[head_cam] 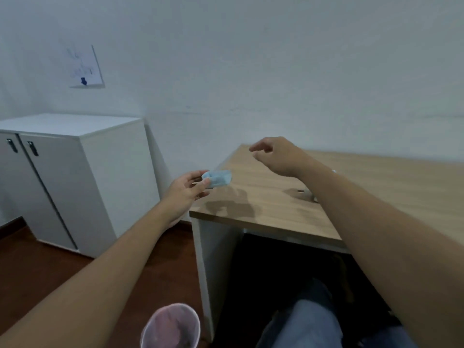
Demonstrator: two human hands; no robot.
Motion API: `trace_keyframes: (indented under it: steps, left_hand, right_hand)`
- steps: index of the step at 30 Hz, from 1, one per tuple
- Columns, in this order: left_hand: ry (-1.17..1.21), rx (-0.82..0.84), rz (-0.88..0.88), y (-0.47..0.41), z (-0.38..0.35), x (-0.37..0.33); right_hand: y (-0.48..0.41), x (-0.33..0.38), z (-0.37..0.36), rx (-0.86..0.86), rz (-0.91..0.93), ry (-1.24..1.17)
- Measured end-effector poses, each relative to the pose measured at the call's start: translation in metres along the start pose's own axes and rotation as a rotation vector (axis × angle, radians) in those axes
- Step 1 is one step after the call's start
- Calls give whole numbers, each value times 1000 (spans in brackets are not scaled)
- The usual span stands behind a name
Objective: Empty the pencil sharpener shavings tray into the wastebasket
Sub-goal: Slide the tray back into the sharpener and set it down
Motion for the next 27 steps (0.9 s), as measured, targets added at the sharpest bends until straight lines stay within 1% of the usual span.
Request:
trace_keyframes:
  steps: [3,5,8,14,17,19,22,27]
  left_hand:
    - [18,84,23,-11,-42,-4]
    - [16,147,35,-19,-73,-3]
    - [41,217,65,-27,-113,0]
    - [64,299,129,-44,-168,16]
    - [-2,321,117,-53,-182,20]
    - [-60,335,111,-57,-190,23]
    - [-180,377,110,-58,-202,23]
    - [-305,514,163,-60,-221,24]
  right_hand:
    - [19,-33,32,-98,-113,-1]
    - [35,-59,50,-123,-200,15]
    - [56,-91,68,-137,-274,16]
    - [90,-156,67,-49,-417,-252]
    - [103,-193,54,7,-451,-378]
    - [106,-202,47,32,-403,-427]
    - [108,-214,47,-22,-335,-461]
    - [111,-231,44,-30,-357,-509]
Point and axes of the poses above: each hand's wrist, its own y-axis away from the middle knuckle, its own z-axis out of the back of the hand, x = y × z, the point moved 7 cm from there along -y, towards the middle knuckle, and after that the axes turned 10 degrees about z, right-handed, at the moved point
